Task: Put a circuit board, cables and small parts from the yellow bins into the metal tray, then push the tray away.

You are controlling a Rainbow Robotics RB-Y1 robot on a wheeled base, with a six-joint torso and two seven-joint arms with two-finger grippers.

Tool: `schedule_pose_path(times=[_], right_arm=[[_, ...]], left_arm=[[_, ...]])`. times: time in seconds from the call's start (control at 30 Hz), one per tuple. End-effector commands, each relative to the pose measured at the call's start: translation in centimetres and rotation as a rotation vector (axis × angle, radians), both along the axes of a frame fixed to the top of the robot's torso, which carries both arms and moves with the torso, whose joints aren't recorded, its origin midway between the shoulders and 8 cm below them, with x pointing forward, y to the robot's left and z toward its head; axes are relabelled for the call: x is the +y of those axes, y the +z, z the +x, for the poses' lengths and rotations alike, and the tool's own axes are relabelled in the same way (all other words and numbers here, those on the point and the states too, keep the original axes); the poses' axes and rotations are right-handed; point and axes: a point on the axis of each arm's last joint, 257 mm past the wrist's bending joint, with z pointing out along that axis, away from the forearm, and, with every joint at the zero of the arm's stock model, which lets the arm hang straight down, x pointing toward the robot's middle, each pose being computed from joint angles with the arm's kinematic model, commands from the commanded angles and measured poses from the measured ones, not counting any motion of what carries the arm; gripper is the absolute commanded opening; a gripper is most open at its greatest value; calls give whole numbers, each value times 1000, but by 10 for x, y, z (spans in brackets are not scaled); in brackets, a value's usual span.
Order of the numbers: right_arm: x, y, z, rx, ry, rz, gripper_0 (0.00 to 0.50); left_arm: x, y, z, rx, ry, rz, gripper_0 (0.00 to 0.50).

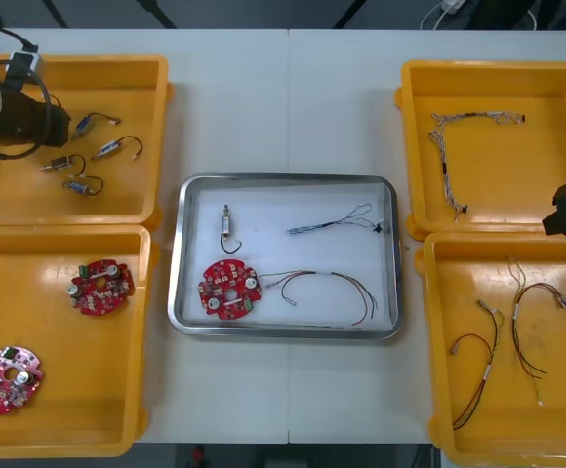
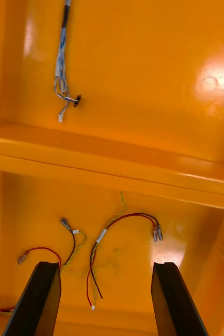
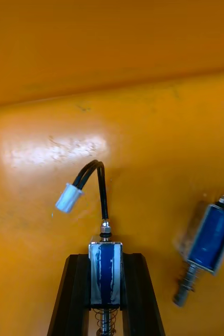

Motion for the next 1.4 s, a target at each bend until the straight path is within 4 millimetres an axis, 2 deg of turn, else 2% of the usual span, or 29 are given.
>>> schedule_pose_path(times=[0.03, 0.2, 0.33, 0.53, 0.6, 0.7, 0.87, 0.9, 0.93, 1.03, 1.2, 1.27, 1.4], right_arm=[[-27, 8, -10, -17, -58, -24, 500], [-34, 1, -12, -16, -84, -19, 500], [-42, -4, -14, -14, -102, -33, 500], [-44, -12, -17, 9, -120, -15, 500], [-44, -13, -17, 11, -122, -12, 500], [-45, -16, -19, 14, -133, -4, 500], [-41, -22, -20, 15, -145, 29, 500], [-39, -24, -21, 15, -146, 43, 500], [-39, -24, -21, 15, -146, 43, 500], [-38, -25, -21, 20, -146, 49, 500], [-40, -32, -27, 37, -152, 47, 500], [-41, -34, -28, 43, -147, 42, 500], [-41, -34, -28, 43, -147, 42, 500]], left_arm=[[-3, 69, 4, -32, -79, 40, 0], [-2, 95, -11, -1, -100, 32, 0], [-10, 113, -24, 26, -120, 8, 0], [-41, 139, -52, 91, -82, -81, 0], [-46, 141, -57, 103, -69, -95, 0], [-65, 148, -70, 134, -36, -130, 0], [-84, 153, -85, 163, 9, -166, 0], [-94, 156, -94, 178, 35, -183, 0], [-94, 156, -94, 178, 35, -183, 0], [-118, 156, -111, 192, 86, -220, 0], [-153, 146, -136, 196, 133, -246, 0], [-174, 138, -148, 213, 139, -272, 0], [-200, 128, -161, 232, 138, -309, 0]])
